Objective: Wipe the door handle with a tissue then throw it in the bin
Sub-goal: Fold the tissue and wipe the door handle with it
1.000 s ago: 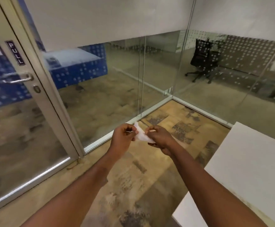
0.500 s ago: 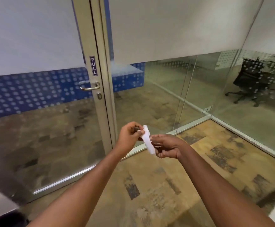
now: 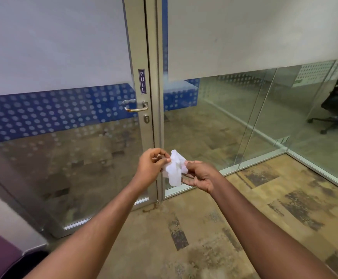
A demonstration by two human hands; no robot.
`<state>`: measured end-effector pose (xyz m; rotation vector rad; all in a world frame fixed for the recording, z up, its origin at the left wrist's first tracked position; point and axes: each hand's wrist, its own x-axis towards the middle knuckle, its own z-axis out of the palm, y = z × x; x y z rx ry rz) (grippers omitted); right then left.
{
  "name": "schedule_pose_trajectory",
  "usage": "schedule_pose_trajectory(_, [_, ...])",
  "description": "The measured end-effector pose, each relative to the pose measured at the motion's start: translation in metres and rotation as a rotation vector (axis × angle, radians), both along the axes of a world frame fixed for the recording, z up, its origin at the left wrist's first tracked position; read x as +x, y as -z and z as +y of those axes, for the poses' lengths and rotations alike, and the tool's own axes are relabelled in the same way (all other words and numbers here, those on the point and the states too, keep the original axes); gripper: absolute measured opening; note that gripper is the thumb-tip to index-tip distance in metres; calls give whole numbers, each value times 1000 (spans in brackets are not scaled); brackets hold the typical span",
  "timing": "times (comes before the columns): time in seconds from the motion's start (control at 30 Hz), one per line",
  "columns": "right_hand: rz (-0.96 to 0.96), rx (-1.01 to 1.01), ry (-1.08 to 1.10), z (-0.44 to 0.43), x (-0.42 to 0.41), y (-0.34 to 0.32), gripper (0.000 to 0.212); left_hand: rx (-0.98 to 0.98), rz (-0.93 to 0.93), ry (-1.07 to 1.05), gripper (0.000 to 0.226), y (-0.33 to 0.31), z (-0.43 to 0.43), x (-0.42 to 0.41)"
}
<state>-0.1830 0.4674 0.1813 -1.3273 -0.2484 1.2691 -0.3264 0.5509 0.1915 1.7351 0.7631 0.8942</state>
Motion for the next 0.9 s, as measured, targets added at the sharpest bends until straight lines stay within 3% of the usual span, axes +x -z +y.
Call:
schedule_pose_trajectory(0.23, [-214,96,87,49,17,-18,11,-100,39,-138,34,-11,34,7])
schedule_pose_trajectory(0.33, [-351,168,91,69,26,-30,14,-422,-15,-112,28,-19,49,16])
schedule_pose_trajectory(0.4, [-470,234,69,79,32,-34,17,-653,-23,13,18,-22,55,21])
schedule_pose_trajectory(0.47, [-568,288,28,87,39,-33,17,-754,-14,95,15,-21,59,27])
schedule_pose_trajectory(0.6, [-804,249,-17,103,54,-31,8,-708,-115,9,17,-21,70,46])
schedule_pose_trajectory(0.7, [-1044,133,-64,110,62,-28,31,-617,-152,-84,24,-20,75,55])
schedule_pose_trajectory(0.77, [-976,66,-183,114,63,-27,34,-586,-176,-107,28,-19,78,59])
schedule_pose_trajectory(0.9, [-416,17,-362,122,64,-25,24,-531,-226,-135,31,-17,84,66])
